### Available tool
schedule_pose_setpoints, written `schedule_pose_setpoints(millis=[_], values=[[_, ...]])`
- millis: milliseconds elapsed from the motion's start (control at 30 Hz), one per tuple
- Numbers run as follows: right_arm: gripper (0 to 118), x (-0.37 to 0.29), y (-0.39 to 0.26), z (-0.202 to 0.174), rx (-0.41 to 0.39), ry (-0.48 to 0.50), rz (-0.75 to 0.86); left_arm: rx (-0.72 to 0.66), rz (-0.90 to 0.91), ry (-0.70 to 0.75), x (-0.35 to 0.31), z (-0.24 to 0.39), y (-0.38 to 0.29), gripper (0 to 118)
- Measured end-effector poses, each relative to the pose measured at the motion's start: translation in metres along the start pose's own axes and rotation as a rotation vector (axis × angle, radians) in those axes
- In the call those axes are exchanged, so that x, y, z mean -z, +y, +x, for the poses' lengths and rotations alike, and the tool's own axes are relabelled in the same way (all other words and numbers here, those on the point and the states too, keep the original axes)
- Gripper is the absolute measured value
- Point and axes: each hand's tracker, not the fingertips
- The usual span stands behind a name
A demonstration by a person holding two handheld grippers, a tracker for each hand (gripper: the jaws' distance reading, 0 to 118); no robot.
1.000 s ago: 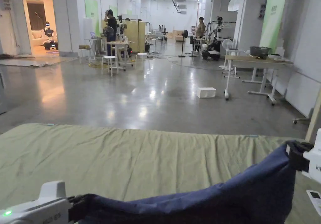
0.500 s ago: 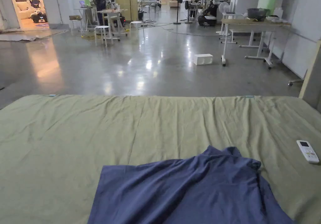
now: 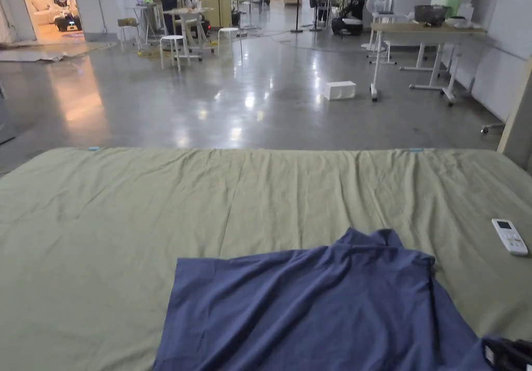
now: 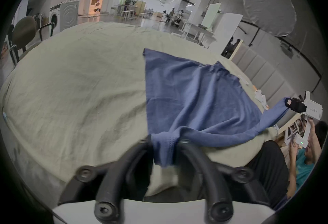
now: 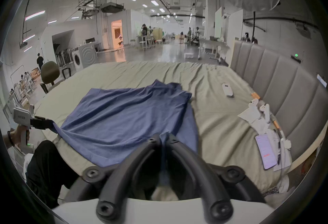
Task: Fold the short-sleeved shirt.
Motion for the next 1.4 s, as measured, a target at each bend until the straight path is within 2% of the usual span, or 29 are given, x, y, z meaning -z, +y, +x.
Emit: schedule_pose_setpoints(millis=[67, 100, 133, 200, 267, 333, 433, 567, 633, 667, 733, 767, 800, 833, 900, 967, 1000, 1100, 1133, 1233, 1400], values=[[74, 0.011, -0.004, -0.003, 0.006, 0.023, -0.03, -0.006, -0.001, 0.014, -0.002, -0.003, 0.0, 86], [81, 0.014, -0.01, -0.003, 0.001, 0.024, -0.015, -0.012, 0.004, 0.016, -0.007, -0.004, 0.0, 99], [81, 0.018, -0.019, -0.001, -0.007, 0.025, 0.003, -0.037, 0.049, 0.015, -0.015, -0.006, 0.001, 104], [81, 0.014, -0.03, 0.002, 0.026, -0.003, 0.044, -0.064, 0.114, -0.011, -0.034, -0.023, 0.005, 105], [83, 0.004, -0.035, 0.003, 0.097, 0.016, 0.056, -0.087, 0.15, 0.029, -0.055, -0.022, 0.012, 105], [83, -0.022, -0.036, 0.0, 0.145, 0.023, 0.089, -0.018, 0.224, 0.066, -0.084, -0.007, 0.017, 105], [83, -0.051, -0.038, -0.017, 0.127, -0.008, 0.16, 0.086, 0.312, 0.159, -0.118, 0.024, 0.022, 104], [83, -0.076, -0.046, -0.048, 0.098, 0.009, 0.236, 0.132, 0.459, 0.14, -0.149, 0.064, 0.019, 101], [83, -0.089, -0.047, -0.066, 0.042, 0.008, 0.267, 0.16, 0.533, 0.145, -0.163, 0.094, 0.017, 100], [83, -0.093, -0.047, -0.073, 0.027, -0.004, 0.284, 0.169, 0.549, 0.152, -0.167, 0.102, 0.015, 94], [80, -0.102, -0.045, -0.085, 0.02, -0.001, 0.292, 0.212, 0.59, 0.15, -0.175, 0.118, 0.01, 69], [72, -0.106, -0.043, -0.088, 0.028, 0.017, 0.3, 0.232, 0.612, 0.144, -0.179, 0.125, 0.007, 53], [63, -0.106, -0.041, -0.09, 0.07, 0.054, 0.283, 0.241, 0.622, 0.13, -0.183, 0.13, 0.004, 45], [53, -0.108, -0.039, -0.092, 0.066, 0.058, 0.29, 0.237, 0.623, 0.114, -0.186, 0.133, 0.002, 39], [28, -0.114, -0.038, -0.096, 0.08, 0.07, 0.296, 0.243, 0.609, 0.069, -0.188, 0.139, -0.002, 13], [3, -0.116, -0.038, -0.097, 0.098, 0.078, 0.301, 0.249, 0.539, 0.035, -0.189, 0.142, -0.003, 9], [2, -0.117, -0.039, -0.097, 0.107, 0.082, 0.305, 0.25, 0.514, 0.038, -0.187, 0.143, -0.004, 4], [0, -0.118, -0.04, -0.094, 0.118, 0.098, 0.314, 0.269, 0.542, 0.065, -0.187, 0.143, -0.011, 0], [0, -0.118, -0.039, -0.095, 0.11, 0.092, 0.312, 0.293, 0.594, 0.113, -0.187, 0.141, -0.012, 0], [0, -0.117, -0.038, -0.095, 0.071, 0.066, 0.299, 0.318, 0.565, 0.129, -0.187, 0.139, -0.003, 0], [0, -0.108, -0.041, -0.091, 0.118, 0.076, 0.281, 0.323, 0.552, 0.14, -0.181, 0.131, 0.0, 0]])
